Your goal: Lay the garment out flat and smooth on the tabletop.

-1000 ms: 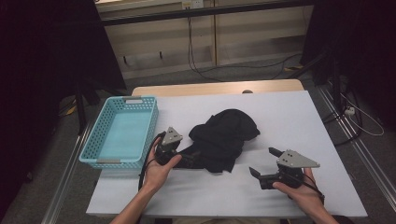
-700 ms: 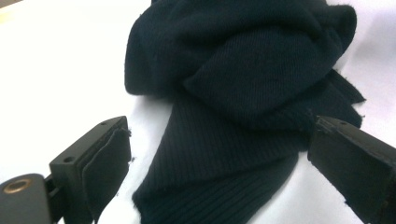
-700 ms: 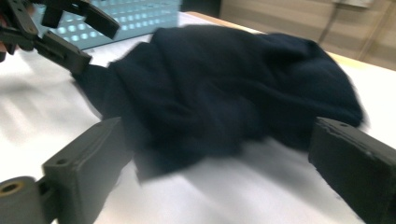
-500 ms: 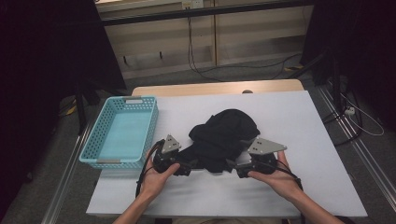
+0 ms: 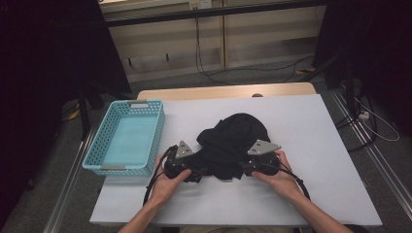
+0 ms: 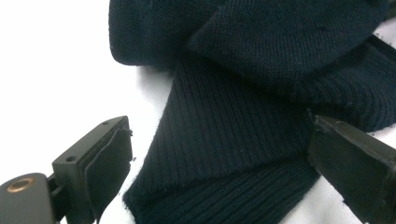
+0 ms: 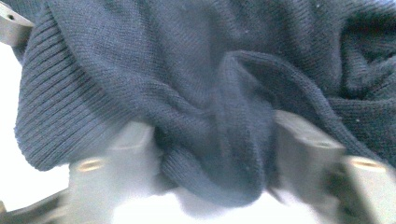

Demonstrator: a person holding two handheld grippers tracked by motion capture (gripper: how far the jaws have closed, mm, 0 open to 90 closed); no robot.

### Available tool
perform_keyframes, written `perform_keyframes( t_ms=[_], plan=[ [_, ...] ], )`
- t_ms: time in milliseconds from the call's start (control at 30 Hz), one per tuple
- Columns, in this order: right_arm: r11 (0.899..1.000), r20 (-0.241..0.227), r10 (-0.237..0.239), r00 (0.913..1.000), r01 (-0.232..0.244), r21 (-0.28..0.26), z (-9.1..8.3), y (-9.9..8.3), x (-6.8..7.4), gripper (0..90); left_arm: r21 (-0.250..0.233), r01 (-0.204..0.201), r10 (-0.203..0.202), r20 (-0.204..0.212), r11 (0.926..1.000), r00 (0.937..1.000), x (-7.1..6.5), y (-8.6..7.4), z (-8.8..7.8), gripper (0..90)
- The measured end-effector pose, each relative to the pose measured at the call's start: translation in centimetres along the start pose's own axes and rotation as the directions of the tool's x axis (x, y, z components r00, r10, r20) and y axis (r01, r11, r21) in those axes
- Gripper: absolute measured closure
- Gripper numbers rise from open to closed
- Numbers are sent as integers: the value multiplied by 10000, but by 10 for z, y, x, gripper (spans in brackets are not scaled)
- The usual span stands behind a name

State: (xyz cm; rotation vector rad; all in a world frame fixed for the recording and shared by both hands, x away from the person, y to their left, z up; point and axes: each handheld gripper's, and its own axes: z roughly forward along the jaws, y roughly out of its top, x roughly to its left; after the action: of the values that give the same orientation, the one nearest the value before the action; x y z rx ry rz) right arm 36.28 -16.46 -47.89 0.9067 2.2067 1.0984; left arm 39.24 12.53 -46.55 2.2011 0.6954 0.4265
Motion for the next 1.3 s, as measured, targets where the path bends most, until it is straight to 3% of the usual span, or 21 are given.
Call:
perform_keyframes(
  t_ms=[33, 100, 133, 267, 300, 467, 567, 633, 700, 767, 867, 967, 1133, 1167, 1233, 1300],
  plan=[
    [9998, -79, -213, 9997, 213, 57, -1, 0, -1, 575, 18, -30, 30, 29, 10000, 10000, 0, 0, 0, 69],
    [9990, -366, -434, 9984, 431, -79, -4, -1, -3, 660, 45, 21, -23, 317, 10000, 9995, -1, 0, -1, 68],
    [9994, -426, -317, 9986, 311, -139, -7, 0, -4, 685, 99, 84, -88, 422, 9999, 9991, -1, -1, 0, 65],
    [9986, -616, -55, 9981, 23, -520, -21, 3, -10, 717, 103, 155, -157, 204, 9998, 9997, -4, -1, 2, 58],
    [9981, -597, -71, 9982, 35, -609, -25, 4, -11, 722, 203, 10, -13, 127, 9998, 9999, -4, -1, 2, 57],
    [9909, -227, 126, 9997, -156, -1338, -47, 11, -26, 736, 59, 62, -62, -37, 10000, 10000, -5, 0, 3, 54],
    [9897, 204, 135, 9997, -104, -1427, -56, 10, -36, 738, 3, 109, -109, -337, 9999, 9994, -4, 1, 2, 55],
    [9896, 569, 244, 9981, -160, -1429, -61, 8, -44, 739, 2, 190, -190, -286, 9998, 9994, -4, 1, 2, 57],
    [9888, 1043, 635, 9925, -484, -1415, -64, 1, -56, 740, 117, 117, -112, -376, 9999, 9992, -3, 0, 2, 60],
    [9885, 1284, 1062, 9860, -908, -1208, -66, -9, -68, 741, 83, 271, -270, -185, 9996, 9995, -1, 1, 1, 60],
    [9880, 1665, 1300, 9774, -1135, -1046, -71, -21, -76, 742, -194, 231, -235, -224, 9995, 9995, -2, 2, -2, 64],
    [9842, 1503, 1642, 9749, -1516, -913, -71, -27, -80, 734, -312, 183, -188, -166, 9993, 9997, -2, 5, -5, 70],
    [9902, 1087, 1252, 9862, -1173, -761, -64, -25, -67, 654, -1038, 322, -343, -181, 9941, 9992, -3, 14, -20, 105],
    [9913, 1063, 1151, 9876, -1073, -768, -64, -23, -65, 606, -1038, 322, -343, -181, 9941, 9992, -3, 14, -20, 106],
    [9888, 1270, 1313, 9832, -1207, -877, -64, -21, -61, 420, -1122, 415, -429, -108, 9928, 9990, -3, 20, -24, 105],
    [9870, 1211, 1425, 9824, -1318, -918, -65, -18, -60, 324, -1110, 462, -463, 17, 9927, 9989, -1, 23, -24, 106]
  ],
)
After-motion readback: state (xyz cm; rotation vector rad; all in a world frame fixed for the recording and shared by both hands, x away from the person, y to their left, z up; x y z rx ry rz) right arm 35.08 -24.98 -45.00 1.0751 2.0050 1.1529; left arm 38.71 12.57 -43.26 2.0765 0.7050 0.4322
